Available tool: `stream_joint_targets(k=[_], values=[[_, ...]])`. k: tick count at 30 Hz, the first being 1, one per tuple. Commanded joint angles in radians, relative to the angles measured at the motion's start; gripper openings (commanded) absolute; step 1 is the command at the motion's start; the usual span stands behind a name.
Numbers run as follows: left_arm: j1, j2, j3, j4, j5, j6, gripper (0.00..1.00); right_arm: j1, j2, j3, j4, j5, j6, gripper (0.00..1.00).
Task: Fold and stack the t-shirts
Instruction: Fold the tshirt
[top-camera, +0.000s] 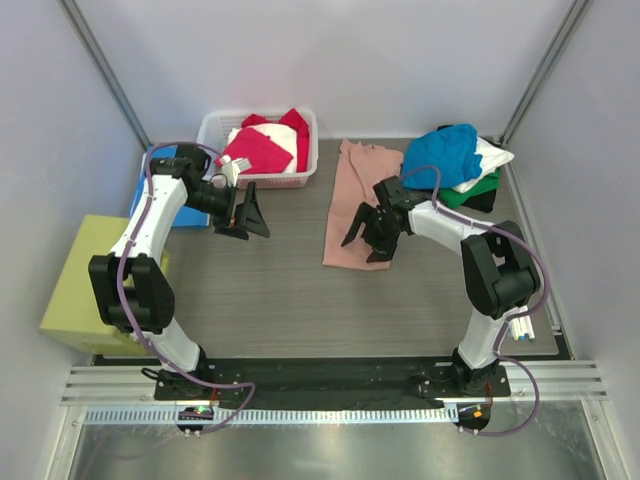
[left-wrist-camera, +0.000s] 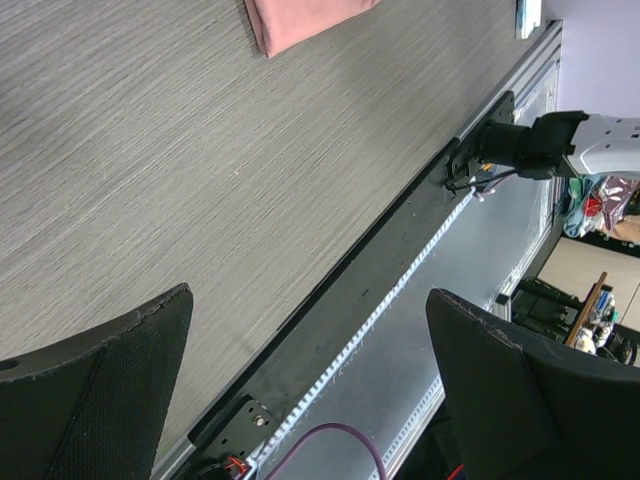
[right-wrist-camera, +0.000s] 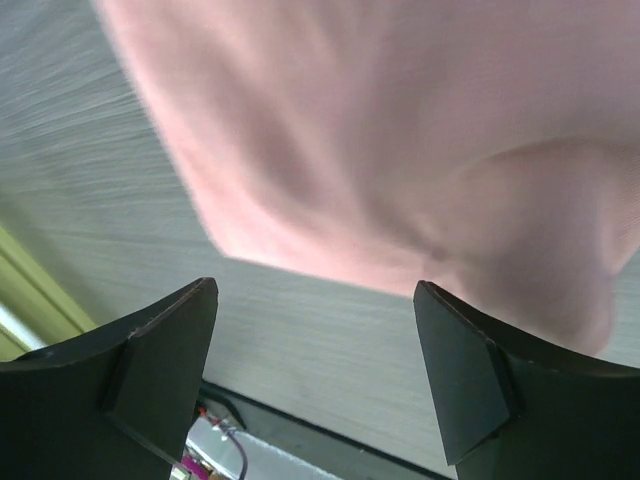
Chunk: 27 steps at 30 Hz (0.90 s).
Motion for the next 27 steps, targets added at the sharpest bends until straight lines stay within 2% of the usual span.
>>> stream_joint_targets(k=[1,5,8,12,19,25,27], values=[[0.0,-0.002,0.034,-0.02,0.007,0.018,1.0,0.009,-0.121,0.125,-0.03,-0.058,-0.015,0.86],[0.002,-0.002,0.038,-0.019,0.012,0.016,1.0,0.006,-0.15,0.131,-0.033,-0.077,0.001,0.86],[0.0,0.001,0.034,-0.008,0.012,0.007,1.0,-0.019,-0.139,0.09,-0.033,-0.01,-0.008,0.86],[-0.001,0.01,0.04,-0.017,0.004,0.008,1.0,-0.051,-0.055,0.055,-0.041,0.104,-0.057,0.86],[-0.001,0.007,0.057,-0.04,0.004,0.022,1.0,-0.083,0.066,0.05,-0.065,0.139,-0.093,0.86],[-0.001,0.017,0.067,-0.051,0.01,0.024,1.0,-0.082,0.0,0.104,-0.157,0.089,-0.11,0.86],[-0.004,0.025,0.073,-0.051,0.016,0.021,1.0,-0.077,-0.082,0.143,-0.185,0.075,-0.114,0.88]])
